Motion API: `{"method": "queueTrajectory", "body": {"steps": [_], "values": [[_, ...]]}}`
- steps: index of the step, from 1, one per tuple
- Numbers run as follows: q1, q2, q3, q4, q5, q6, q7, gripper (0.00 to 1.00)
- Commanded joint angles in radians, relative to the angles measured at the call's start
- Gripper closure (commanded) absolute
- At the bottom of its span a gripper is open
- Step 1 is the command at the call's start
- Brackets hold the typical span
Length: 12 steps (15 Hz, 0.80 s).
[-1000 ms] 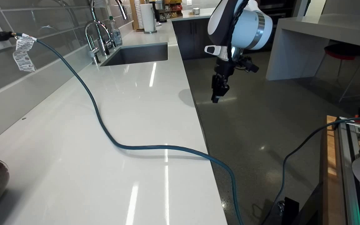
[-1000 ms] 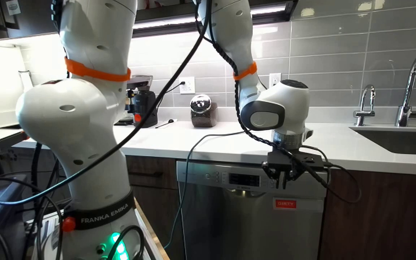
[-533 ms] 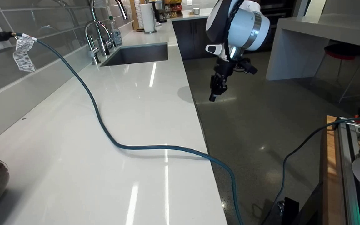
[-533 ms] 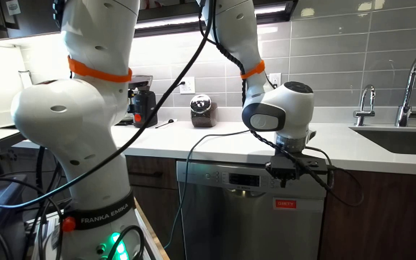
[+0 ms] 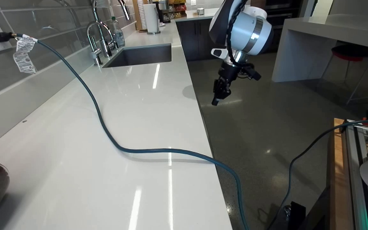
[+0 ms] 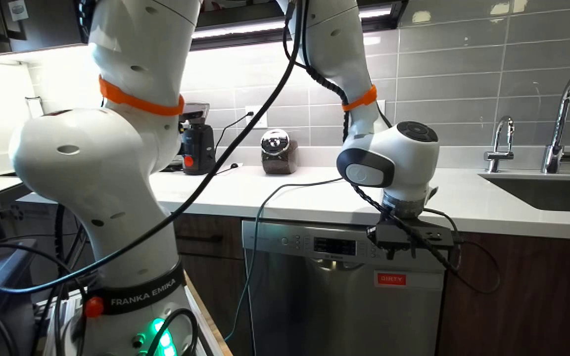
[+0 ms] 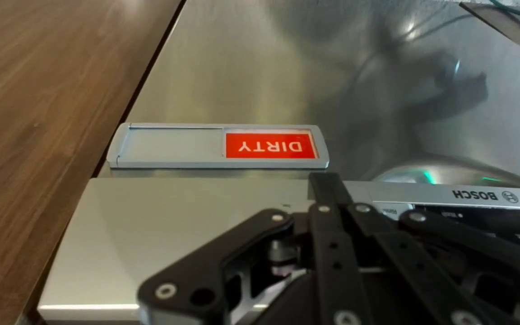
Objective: Press the bottom right button of the washing machine
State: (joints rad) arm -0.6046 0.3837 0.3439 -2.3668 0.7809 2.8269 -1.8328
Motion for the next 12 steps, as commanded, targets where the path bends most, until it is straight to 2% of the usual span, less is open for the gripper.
{"method": "queueTrajectory", "body": {"steps": [1,12], "values": [[-0.053,0.054,0.05,0.041,0.074,-0.002,-0.096,1.0],[-0.124,0.138,0.126,0.096,0.134,-0.007,-0.183,1.0]]}}
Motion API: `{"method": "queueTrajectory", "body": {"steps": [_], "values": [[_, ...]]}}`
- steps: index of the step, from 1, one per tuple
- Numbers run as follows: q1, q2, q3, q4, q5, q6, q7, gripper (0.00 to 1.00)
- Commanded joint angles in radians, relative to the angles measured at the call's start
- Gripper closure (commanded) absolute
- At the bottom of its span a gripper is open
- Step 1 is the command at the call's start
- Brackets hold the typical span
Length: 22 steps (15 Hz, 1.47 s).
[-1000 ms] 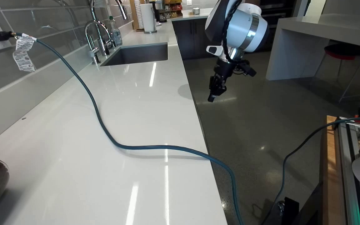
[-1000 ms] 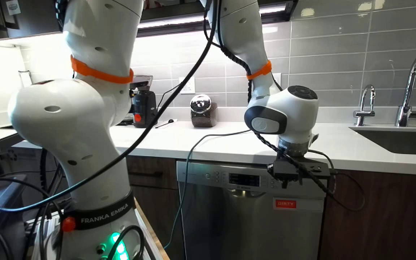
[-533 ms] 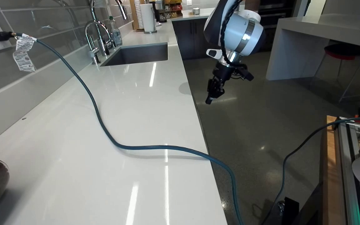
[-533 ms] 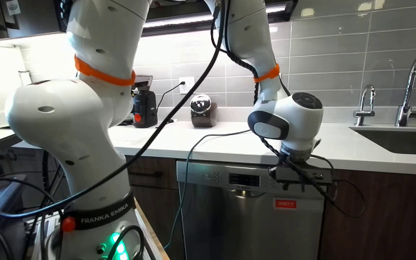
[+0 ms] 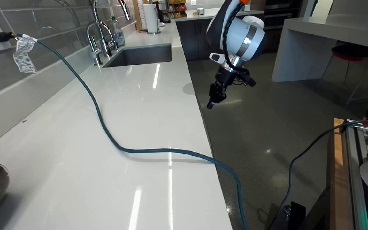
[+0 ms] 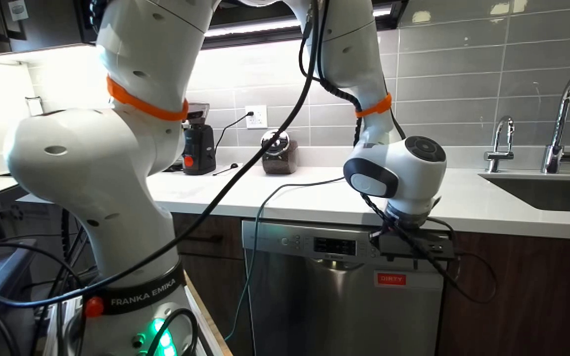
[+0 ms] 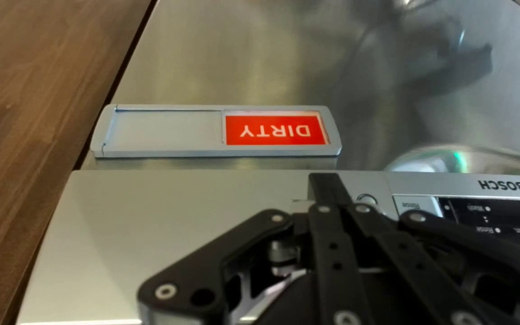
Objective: Press the bottom right button of the washing machine
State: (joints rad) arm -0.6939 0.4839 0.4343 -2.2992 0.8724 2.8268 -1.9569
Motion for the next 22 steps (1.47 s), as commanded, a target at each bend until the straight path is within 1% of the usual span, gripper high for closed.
{"method": "queueTrajectory", "body": {"steps": [1,12,22], "values": [[-0.041,0.045,0.044,0.032,0.047,-0.005,-0.066,1.0],[-0.093,0.094,0.116,0.071,0.082,0.014,-0.114,1.0],[-0.148,0.113,0.165,0.071,0.131,0.015,-0.181,1.0]]}}
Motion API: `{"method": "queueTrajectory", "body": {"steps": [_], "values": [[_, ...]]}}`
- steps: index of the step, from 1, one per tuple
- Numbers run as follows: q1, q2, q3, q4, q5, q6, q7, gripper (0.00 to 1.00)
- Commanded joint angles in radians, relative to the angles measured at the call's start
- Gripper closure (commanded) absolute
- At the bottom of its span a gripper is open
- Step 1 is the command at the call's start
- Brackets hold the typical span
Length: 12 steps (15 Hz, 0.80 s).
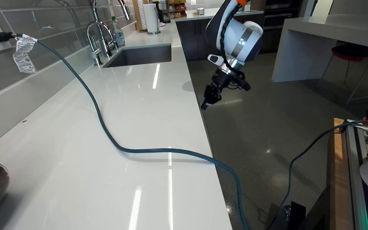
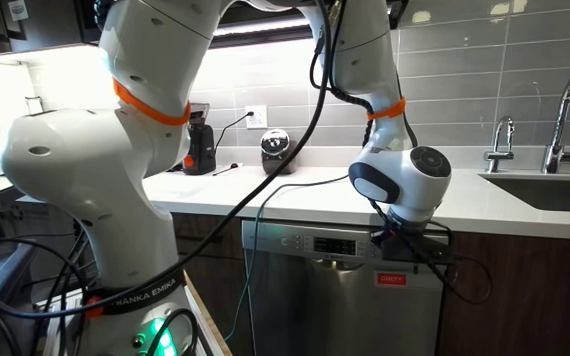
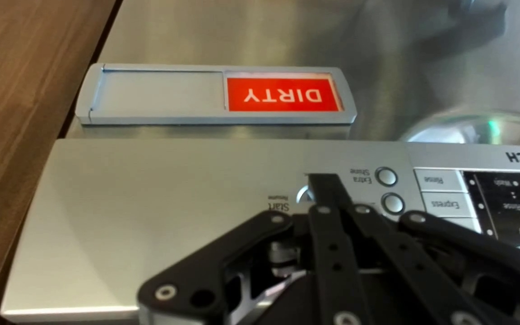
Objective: Press the bottom right button of the washing machine
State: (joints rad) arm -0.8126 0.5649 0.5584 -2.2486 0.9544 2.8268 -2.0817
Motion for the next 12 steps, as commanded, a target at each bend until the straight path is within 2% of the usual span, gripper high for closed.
{"method": "queueTrajectory", "body": {"steps": [1,12], "values": [[-0.032,0.033,0.044,0.02,0.052,0.014,-0.058,1.0],[-0.053,0.045,0.065,0.019,0.066,0.015,-0.067,1.0]]}}
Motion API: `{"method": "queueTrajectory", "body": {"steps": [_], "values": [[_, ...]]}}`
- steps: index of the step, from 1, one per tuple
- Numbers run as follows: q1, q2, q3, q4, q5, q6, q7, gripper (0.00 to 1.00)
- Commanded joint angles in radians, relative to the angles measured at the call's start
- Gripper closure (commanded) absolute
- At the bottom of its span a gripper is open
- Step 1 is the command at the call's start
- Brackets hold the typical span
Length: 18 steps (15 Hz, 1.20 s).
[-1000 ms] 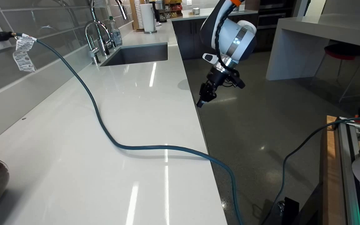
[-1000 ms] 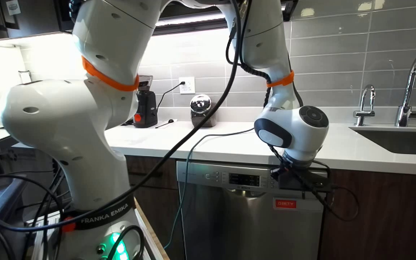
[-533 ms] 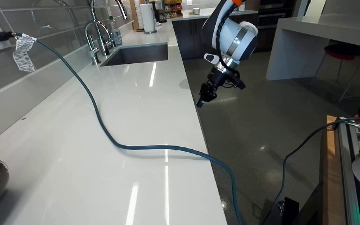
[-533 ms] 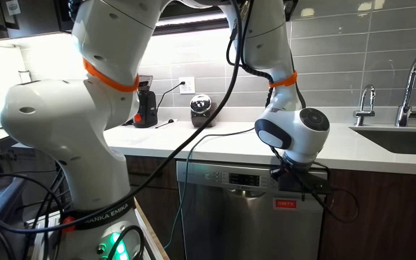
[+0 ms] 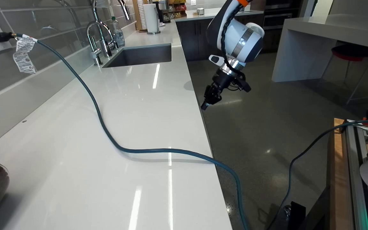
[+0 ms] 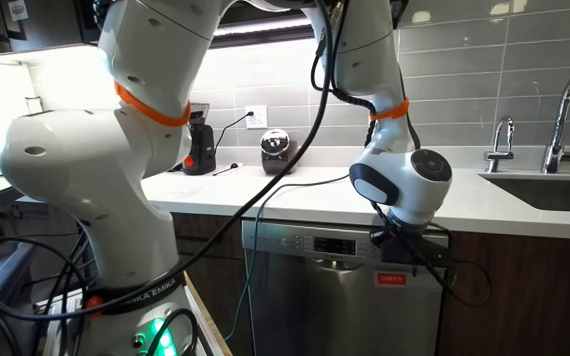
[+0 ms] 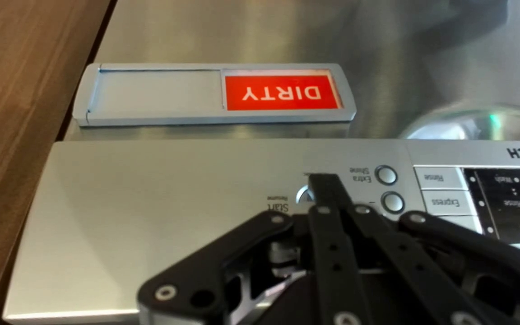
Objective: Press the bottom right button of the washing machine
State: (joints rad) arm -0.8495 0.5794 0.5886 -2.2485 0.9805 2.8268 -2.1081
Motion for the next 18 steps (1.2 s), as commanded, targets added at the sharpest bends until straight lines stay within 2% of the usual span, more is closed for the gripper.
{"method": "queueTrajectory", "body": {"steps": [1,18], "values": [[-0.017,0.031,0.036,0.019,0.04,0.016,-0.04,1.0],[-0.019,0.021,0.032,0.01,0.037,0.02,-0.021,1.0]]}}
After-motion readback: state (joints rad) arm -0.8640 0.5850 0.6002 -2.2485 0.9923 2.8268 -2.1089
